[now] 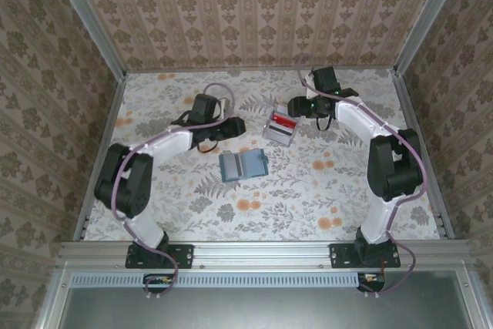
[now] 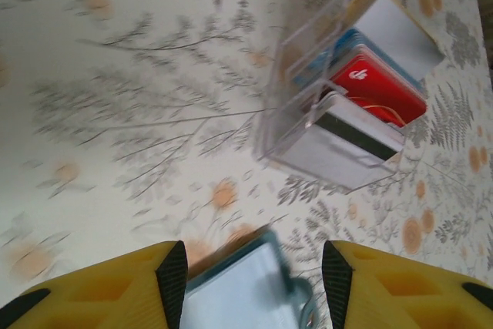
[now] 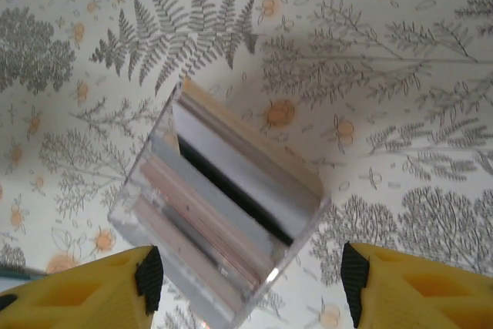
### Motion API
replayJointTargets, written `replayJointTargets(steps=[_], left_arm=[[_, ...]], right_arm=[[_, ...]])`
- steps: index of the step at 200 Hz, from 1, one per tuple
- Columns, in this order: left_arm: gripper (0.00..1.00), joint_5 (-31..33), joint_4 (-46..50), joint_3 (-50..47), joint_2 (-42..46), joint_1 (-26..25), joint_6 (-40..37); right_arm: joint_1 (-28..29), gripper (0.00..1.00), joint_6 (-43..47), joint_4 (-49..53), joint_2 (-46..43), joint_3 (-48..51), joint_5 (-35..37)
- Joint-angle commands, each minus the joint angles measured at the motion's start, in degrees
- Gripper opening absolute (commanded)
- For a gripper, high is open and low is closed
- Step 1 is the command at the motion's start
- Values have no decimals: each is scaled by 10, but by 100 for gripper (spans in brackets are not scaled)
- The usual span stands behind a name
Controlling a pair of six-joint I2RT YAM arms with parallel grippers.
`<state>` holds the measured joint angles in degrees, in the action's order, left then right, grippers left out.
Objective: Put the credit cards into the card holder
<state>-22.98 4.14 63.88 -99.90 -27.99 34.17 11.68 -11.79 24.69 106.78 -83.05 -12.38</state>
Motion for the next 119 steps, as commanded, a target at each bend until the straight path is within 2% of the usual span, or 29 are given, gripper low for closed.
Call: replayJointTargets(steps=[1, 45, 82, 119], left_arm=[[53, -38, 32, 67, -59, -18, -17], [53, -73, 66, 198, -166, -42, -5], [53, -85, 80, 243, -211, -30, 12], [52, -94, 79, 266, -228, -7, 27]], right_arm=[[-16, 65, 10, 8, 44, -42, -76], [-30, 65, 4, 31, 112, -102, -132], [-28, 63, -49, -11, 96, -52, -213], [-14, 62, -75, -9, 42, 13, -224]])
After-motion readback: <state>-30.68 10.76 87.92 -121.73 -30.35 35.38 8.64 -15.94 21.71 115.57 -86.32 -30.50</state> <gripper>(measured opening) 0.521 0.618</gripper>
